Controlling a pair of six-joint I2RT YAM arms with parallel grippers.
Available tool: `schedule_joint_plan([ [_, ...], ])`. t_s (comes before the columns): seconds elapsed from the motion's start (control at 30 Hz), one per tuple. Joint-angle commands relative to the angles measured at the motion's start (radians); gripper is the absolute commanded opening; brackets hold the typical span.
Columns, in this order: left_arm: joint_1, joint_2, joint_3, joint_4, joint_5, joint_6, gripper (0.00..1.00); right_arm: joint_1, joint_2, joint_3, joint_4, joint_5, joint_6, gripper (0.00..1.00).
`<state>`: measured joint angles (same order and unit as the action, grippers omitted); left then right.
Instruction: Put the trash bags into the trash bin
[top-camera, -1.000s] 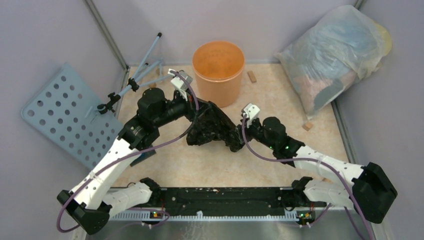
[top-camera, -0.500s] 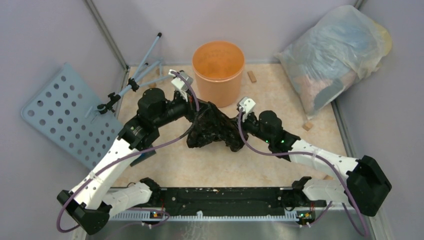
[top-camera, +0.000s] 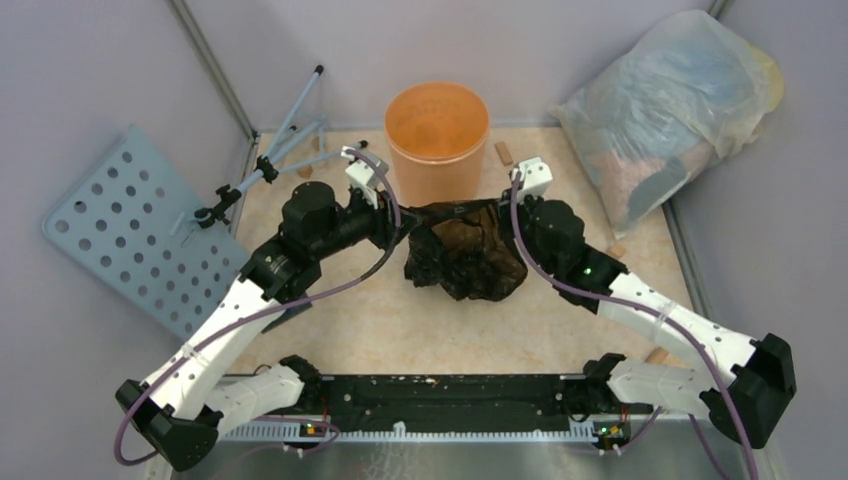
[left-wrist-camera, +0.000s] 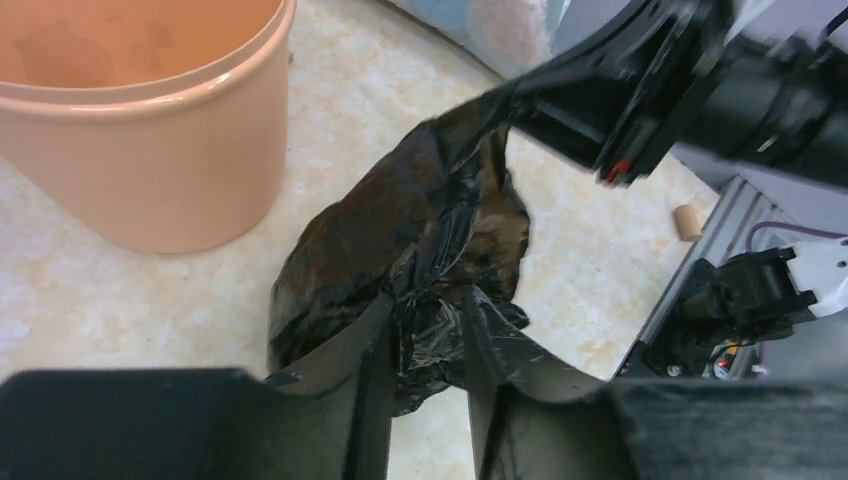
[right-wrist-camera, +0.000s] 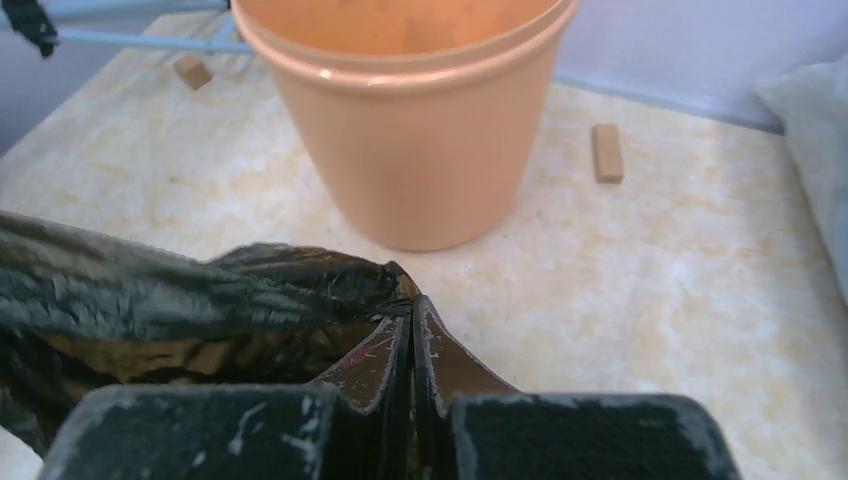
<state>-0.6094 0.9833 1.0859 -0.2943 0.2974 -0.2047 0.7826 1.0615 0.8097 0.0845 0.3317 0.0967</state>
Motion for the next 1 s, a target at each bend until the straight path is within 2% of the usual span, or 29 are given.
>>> schedule_joint_plan([
  [0.0,0.001,-0.029,-0.019,0.056,-0.021,-0.009,0.47,0.004,-0.02,0.158,-0.187,0.13,0.064,0.0],
  [0.07,0.0,-0.055,-0.039,0.075,-0.047,-0.03,0.6,0.004,-0.012,0.238,-0.258,0.102,0.086,0.0],
  [0.17,0.001,-0.12,-0.099,0.117,-0.082,-0.079,0.72,0.004,0.029,0.346,-0.375,0.089,0.131,0.0],
  [0.33,0.001,-0.263,-0.234,0.13,-0.162,-0.196,0.96,0.005,0.106,0.458,-0.471,0.175,0.198,0.0],
  [0.4,0.001,-0.327,-0.296,0.137,-0.145,-0.23,0.99,0.005,0.122,0.469,-0.476,0.182,0.216,0.0],
  [0.63,0.001,-0.4,-0.518,0.212,-0.022,-0.294,0.95,0.006,0.147,0.464,-0.456,0.127,0.262,0.0],
  [0.73,0.0,-0.394,-0.596,0.298,-0.007,-0.267,0.83,0.006,0.144,0.464,-0.456,0.108,0.273,0.0],
  [0.9,0.001,-0.342,-0.715,0.471,0.009,-0.204,0.54,0.007,0.113,0.467,-0.461,0.112,0.272,0.0],
  [0.97,0.002,-0.31,-0.746,0.533,0.039,-0.178,0.5,0.006,0.096,0.469,-0.458,0.112,0.267,0.0],
])
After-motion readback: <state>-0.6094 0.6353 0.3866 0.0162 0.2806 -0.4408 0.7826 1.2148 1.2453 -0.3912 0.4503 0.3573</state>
